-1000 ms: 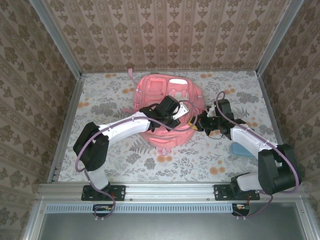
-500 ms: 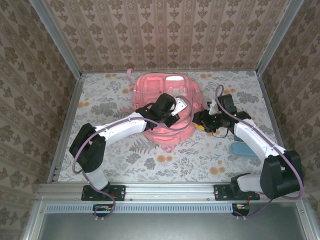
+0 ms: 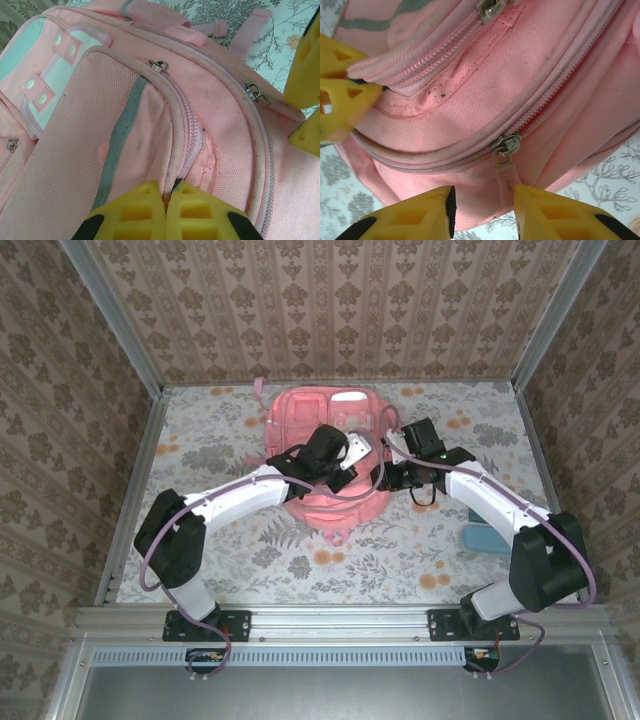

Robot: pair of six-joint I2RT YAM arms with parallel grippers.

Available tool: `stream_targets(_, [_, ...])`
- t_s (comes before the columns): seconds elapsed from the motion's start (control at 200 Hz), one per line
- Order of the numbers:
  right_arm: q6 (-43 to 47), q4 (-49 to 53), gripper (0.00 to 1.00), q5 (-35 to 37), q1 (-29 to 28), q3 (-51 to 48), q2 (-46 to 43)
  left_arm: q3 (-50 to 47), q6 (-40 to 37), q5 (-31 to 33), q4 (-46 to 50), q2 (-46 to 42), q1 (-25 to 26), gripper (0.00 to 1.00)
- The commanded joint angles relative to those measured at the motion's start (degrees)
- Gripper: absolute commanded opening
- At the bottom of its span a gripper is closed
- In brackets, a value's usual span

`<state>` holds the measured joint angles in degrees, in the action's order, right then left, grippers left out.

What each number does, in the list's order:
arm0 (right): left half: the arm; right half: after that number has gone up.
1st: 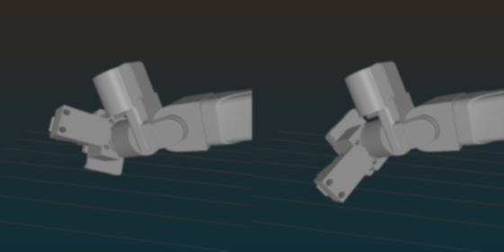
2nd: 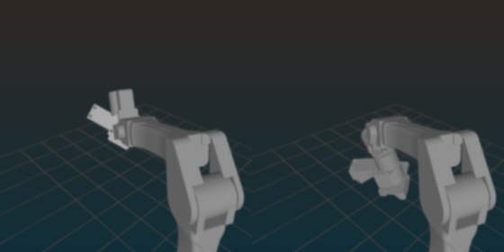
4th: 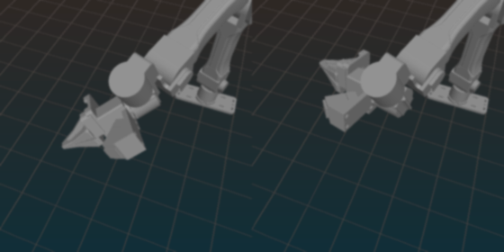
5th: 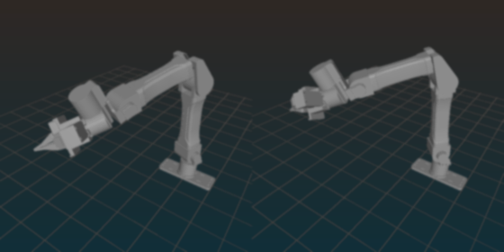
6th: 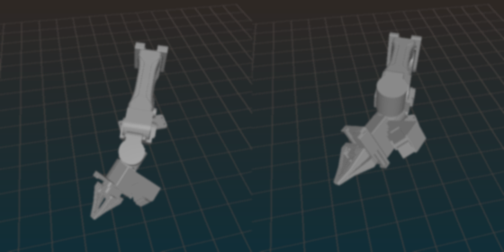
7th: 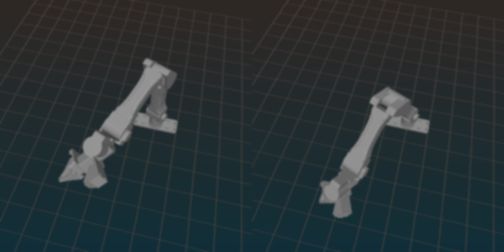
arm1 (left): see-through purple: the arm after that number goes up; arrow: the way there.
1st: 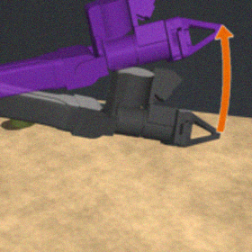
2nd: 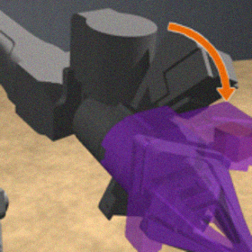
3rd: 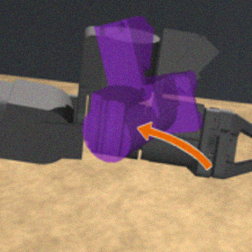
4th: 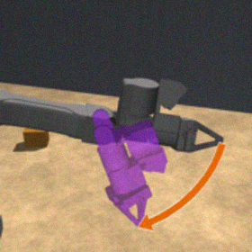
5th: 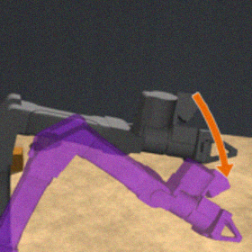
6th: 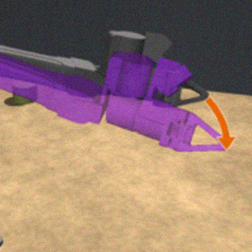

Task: Pack the student bag

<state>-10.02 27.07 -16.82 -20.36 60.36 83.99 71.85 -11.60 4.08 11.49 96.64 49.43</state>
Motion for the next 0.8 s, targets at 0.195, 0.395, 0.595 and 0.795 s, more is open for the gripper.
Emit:
stream_targets(0.195, [7.4, 0.9, 0.30, 4.4, 0.0, 3.4, 3.9, -0.3, 0.8, -0.8, -1.9, -4.5, -0.7, 0.00])
stream_targets(0.395, [7.1, 1.5, 0.12, 2.6, -0.1, 3.3, 2.9, -0.5, 1.5, -0.3, -2.3, -4.6, -0.9, 0.00])
stream_targets(0.595, [1.7, 1.1, 0.01, -7.1, -0.1, 0.2, -2.3, -1.6, 4.0, 1.4, -3.8, -4.9, -1.5, 0.00])
stream_targets(0.795, [-6.6, -4.2, 0.00, -17.5, -0.5, -5.7, -6.3, -3.9, 7.9, 0.2, -7.3, -6.0, -2.7, 0.00])
